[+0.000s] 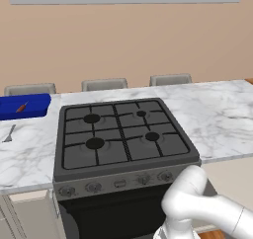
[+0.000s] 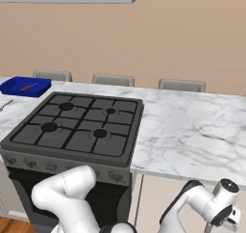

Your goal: Take the tongs from the drawer on the right and place them on the dining counter next to the tray containing the hot dog.

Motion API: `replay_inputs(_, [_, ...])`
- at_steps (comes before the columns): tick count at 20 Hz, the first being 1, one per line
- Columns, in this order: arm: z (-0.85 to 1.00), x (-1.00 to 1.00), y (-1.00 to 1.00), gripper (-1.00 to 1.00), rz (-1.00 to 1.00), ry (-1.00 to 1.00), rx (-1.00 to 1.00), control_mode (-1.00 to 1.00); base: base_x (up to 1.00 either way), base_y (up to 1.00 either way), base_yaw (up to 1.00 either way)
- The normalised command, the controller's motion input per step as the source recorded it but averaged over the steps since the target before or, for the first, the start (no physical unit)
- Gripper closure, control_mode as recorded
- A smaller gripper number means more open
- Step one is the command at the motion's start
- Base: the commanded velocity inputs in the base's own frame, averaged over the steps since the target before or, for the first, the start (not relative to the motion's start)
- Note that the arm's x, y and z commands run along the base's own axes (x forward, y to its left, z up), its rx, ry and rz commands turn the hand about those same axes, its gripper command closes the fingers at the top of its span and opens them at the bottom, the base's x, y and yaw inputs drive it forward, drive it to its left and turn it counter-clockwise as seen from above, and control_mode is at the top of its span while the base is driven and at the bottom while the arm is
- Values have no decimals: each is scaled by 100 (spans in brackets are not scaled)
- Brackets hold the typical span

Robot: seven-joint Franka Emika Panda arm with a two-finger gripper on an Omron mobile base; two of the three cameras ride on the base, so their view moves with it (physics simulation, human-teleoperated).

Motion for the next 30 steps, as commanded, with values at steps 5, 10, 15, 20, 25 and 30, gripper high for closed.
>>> replay_inputs(5, [47,-1,8,100,3,-4,0,-100,0,0,0])
replay_inputs(10, [51,0,27,100,1,0,-1,-100,0,0,0])
replay_inputs(15, [57,-1,43,100,0,0,-5,-100,0,0,0])
replay_inputs(20, [45,-3,61,100,0,-6,-5,-100,0,0,0])
replay_inputs(25, [48,-5,63,100,0,-9,-5,-100,0,0,0])
replay_inputs(30, [49,-8,59,100,-1,-11,-6,-100,0,0,0])
